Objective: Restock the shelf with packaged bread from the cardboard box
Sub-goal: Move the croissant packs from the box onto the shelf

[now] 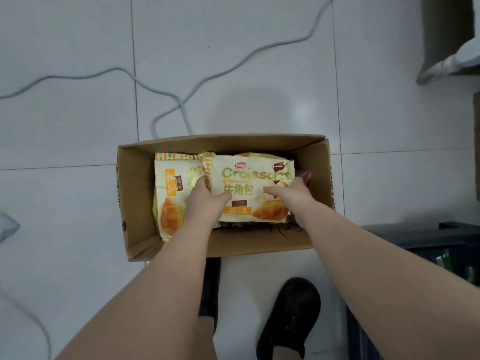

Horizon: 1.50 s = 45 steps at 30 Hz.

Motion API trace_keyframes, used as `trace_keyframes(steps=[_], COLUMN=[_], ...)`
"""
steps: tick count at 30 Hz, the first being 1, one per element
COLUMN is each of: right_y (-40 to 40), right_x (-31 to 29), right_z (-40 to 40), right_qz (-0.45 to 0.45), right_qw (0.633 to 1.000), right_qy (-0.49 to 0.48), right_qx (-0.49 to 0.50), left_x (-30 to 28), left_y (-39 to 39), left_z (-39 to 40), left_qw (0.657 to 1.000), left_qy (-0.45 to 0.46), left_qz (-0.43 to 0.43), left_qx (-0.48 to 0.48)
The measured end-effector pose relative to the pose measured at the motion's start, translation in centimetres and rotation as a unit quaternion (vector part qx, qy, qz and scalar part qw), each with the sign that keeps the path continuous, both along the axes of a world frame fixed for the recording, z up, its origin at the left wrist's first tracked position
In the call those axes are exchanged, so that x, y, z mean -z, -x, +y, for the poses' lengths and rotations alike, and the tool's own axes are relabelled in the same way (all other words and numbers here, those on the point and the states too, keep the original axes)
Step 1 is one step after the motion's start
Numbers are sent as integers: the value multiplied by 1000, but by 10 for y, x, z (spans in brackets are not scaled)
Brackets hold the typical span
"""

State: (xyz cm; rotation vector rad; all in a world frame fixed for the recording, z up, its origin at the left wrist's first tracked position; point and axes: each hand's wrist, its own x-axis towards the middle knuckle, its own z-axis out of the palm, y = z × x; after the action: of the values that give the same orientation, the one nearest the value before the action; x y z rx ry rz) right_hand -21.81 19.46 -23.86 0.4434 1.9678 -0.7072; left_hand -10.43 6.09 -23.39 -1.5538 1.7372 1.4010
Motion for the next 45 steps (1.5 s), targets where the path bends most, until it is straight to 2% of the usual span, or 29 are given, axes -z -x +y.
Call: trace_keyframes(steps=[5, 9, 12, 15, 18, 23, 28, 31, 34, 39, 41, 45], right_y=[-8, -4, 19, 50, 80, 116, 133, 135, 127, 90, 67, 15], right_x=[-35, -105, -186, -294, -412, -599, -745, -816, -878, -949, -970, -1001], right_z=[3, -8, -28, -52, -61, -43, -13, 11, 38, 90, 113, 164], right_qz=[26, 66, 118, 160, 230, 351, 450, 507, 561, 664, 702, 748], right_qw=[999, 997, 991, 980, 959, 918, 873, 840, 802, 707, 664, 597], right_qy=[33, 33, 53, 120, 164, 186, 185, 179, 172, 140, 113, 23], right_qx=[8, 18, 13, 29, 23, -4, 38, 75, 113, 197, 232, 289], left_x=[-30, -111, -203, -312, -430, -611, -754, -822, -883, -960, -981, -1012], left_y=[4, 19, 49, 82, 112, 141, 167, 182, 191, 189, 186, 172], left_z=[10, -5, -29, -56, -71, -61, -35, -21, -4, 43, 67, 124], left_qw=[999, 993, 987, 977, 965, 936, 886, 859, 814, 714, 677, 624], left_qy=[40, 101, 142, 185, 192, 212, 244, 226, 215, 212, 182, 98], left_qz=[-27, -14, 32, 87, 172, 273, 378, 432, 495, 601, 639, 682], left_qx=[0, 50, 66, 63, 48, 69, 111, 158, 213, 289, 316, 368])
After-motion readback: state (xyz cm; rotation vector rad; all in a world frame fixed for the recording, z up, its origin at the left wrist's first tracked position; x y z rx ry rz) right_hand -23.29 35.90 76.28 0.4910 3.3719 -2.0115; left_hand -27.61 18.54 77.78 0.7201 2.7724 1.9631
